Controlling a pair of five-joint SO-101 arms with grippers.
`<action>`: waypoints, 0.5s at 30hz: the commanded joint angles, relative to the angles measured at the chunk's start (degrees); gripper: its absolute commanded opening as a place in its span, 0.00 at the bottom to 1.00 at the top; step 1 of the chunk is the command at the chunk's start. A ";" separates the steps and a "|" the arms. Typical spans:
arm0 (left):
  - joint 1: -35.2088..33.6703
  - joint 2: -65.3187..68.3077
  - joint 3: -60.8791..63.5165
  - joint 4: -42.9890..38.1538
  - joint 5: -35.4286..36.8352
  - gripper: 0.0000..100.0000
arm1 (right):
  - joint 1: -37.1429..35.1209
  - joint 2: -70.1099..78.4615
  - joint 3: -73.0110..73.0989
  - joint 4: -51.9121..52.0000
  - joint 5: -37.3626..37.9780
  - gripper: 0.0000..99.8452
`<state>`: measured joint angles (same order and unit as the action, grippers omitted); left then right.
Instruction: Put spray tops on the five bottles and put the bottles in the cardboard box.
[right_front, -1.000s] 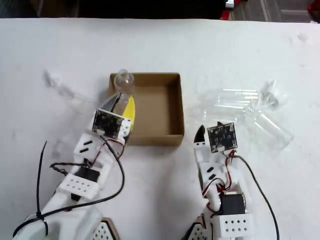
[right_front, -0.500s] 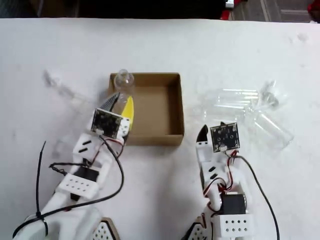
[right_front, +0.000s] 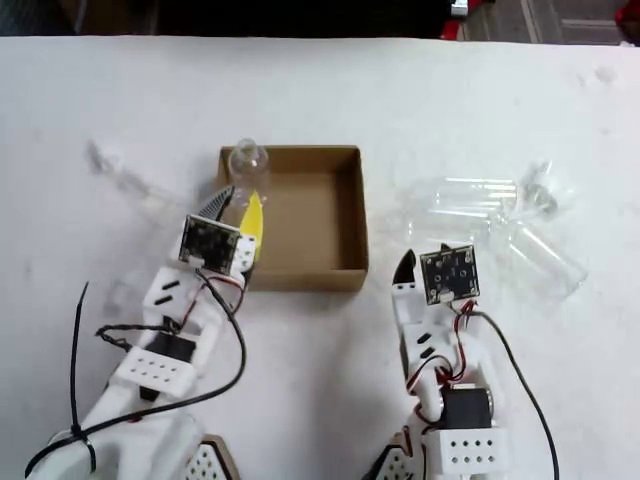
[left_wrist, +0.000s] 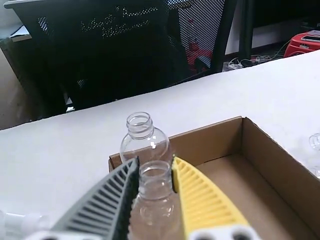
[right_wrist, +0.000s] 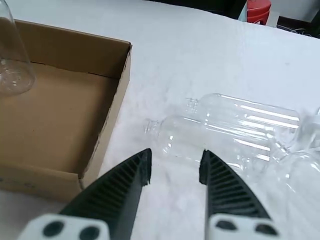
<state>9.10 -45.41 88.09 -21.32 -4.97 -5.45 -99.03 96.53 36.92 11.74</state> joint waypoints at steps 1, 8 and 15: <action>-0.92 0.13 -1.76 2.02 -0.18 0.08 | 0.40 0.48 0.53 0.04 0.18 0.14; -0.92 0.13 -2.11 4.13 -0.09 0.09 | 0.40 0.48 0.53 0.04 0.18 0.14; -0.92 -4.88 -1.32 5.98 -0.09 0.10 | 0.40 0.48 0.53 0.04 0.18 0.14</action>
<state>9.01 -46.55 87.91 -17.63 -4.79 -5.45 -99.03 96.53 36.92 11.74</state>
